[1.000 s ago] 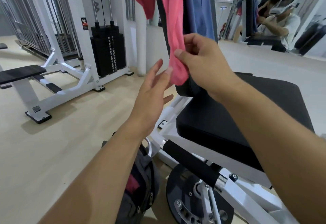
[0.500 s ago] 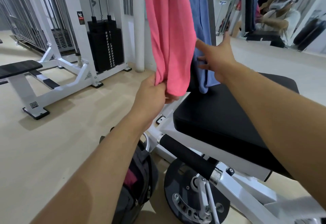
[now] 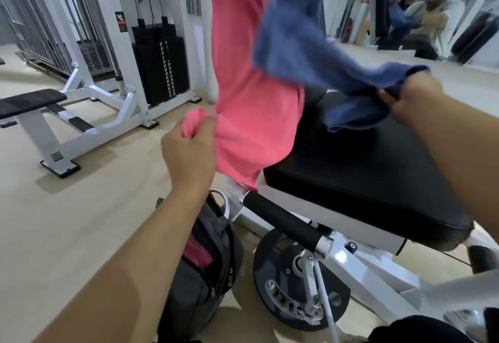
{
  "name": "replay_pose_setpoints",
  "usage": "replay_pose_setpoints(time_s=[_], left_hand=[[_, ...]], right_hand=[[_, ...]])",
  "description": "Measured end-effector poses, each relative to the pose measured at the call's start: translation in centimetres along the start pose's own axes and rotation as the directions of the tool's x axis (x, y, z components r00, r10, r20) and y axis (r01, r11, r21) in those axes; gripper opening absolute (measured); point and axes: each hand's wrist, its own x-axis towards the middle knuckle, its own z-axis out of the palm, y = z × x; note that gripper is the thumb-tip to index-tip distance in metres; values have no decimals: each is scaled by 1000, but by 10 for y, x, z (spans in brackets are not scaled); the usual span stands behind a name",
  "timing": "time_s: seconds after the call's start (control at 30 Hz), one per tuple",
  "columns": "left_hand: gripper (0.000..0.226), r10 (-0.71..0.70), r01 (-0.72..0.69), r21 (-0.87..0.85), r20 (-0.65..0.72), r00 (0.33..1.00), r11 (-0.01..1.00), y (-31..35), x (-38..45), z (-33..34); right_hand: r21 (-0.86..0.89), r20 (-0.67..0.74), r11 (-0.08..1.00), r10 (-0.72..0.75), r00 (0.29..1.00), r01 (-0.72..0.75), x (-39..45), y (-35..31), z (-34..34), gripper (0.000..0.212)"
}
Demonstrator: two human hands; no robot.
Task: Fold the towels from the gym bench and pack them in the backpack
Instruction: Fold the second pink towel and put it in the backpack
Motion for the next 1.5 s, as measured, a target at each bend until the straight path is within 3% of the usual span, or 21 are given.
replay_pose_setpoints(time_s=[0.03, 0.1, 0.13, 0.17, 0.2, 0.27, 0.3, 0.33, 0.4, 0.5, 0.57, 0.63, 0.7, 0.77, 0.9, 1.0, 1.1, 1.17, 1.27, 1.37, 1.5], left_hand=[[34, -28, 28, 19, -5, 1000, 999, -5, 1, -3], [39, -69, 67, 68, 30, 997, 995, -11, -1, -8], [41, -81, 76, 84, 54, 995, 994, -11, -4, -10], [39, -87, 80, 91, 85, 993, 993, -11, -6, -11], [33, -95, 84, 88, 123, 988, 993, -11, -8, -12], [27, -108, 96, 64, 215, 971, 993, -7, -13, -14], [36, -103, 97, 36, 263, 959, 995, -8, -14, -16], [43, -98, 99, 12, 299, 949, 995, -7, -16, -17], [44, -76, 88, -22, 332, 940, 996, -6, -20, -20], [10, -86, 106, -37, 359, 929, 994, 0, -25, -28], [8, -95, 121, -47, 370, 924, 992, 4, -27, -35], [9, -112, 142, -62, 348, 931, 988, 6, -26, -42], [19, -135, 160, -63, 289, 948, 985, 5, -23, -51], [6, -150, 169, -64, 234, 961, 983, 3, -20, -60], [27, -110, 117, -47, 126, 986, 992, 0, -21, -79], [30, -49, 54, -50, 99, 994, 997, 9, -20, -96], [24, -5, 5, 13, 32, 999, 1000, 5, -9, -117], [31, -29, 29, 101, -1, 1000, 994, -2, 0, -127], [37, -131, 130, 288, -19, 991, 949, -15, 8, -138], [73, -193, 118, 409, 147, 970, 905, -20, 4, -140], [51, -120, -65, 303, 551, 826, 951, -9, -16, -129]], right_hand=[[-140, -94, 987, 62, 994, -75, 20, 10, -27, 98], [-521, -232, 853, -112, 966, -26, 29, 12, -56, 85], [-399, -328, 917, -128, 936, -15, 16, 8, -51, 75], [-98, -383, 995, -43, 923, 5, -6, 1, -40, 68], [-36, -407, 997, -82, 910, 73, -31, 1, -28, 62], [-365, -564, 929, -269, 781, 57, -54, 7, -29, 53], [-467, -540, 876, -390, 746, 119, -74, 5, -24, 51], [-510, -405, 820, -496, 768, 260, -92, 5, -13, 49], [-489, 84, 691, -569, 818, 532, -133, 13, 13, 37], [-527, 692, 282, -406, 597, 802, -184, 48, 43, 35], [-625, 751, 32, -249, 612, 780, -193, 77, 53, 62], [-677, 701, -20, -323, 636, 735, -187, 103, 55, 52], [-662, 651, 36, -468, 598, 749, -180, 119, 52, 29], [-569, 639, 99, -571, 515, 817, -176, 126, 51, 21], [-185, 516, 550, -651, 557, 814, -205, 108, 53, 35], [26, 543, 601, -680, 493, 799, -233, 90, 58, 30], [120, 780, 762, -468, 414, 636, -253, 81, 60, 13], [19, 902, 865, -231, 364, 501, -255, 84, 59, 26], [-39, 888, 871, -194, 417, 490, -251, 92, 59, 31], [-16, 818, 895, -244, 520, 445, -252, 93, 62, 37], [14, 805, 944, -206, 556, 329, -265, 96, 71, 30]])
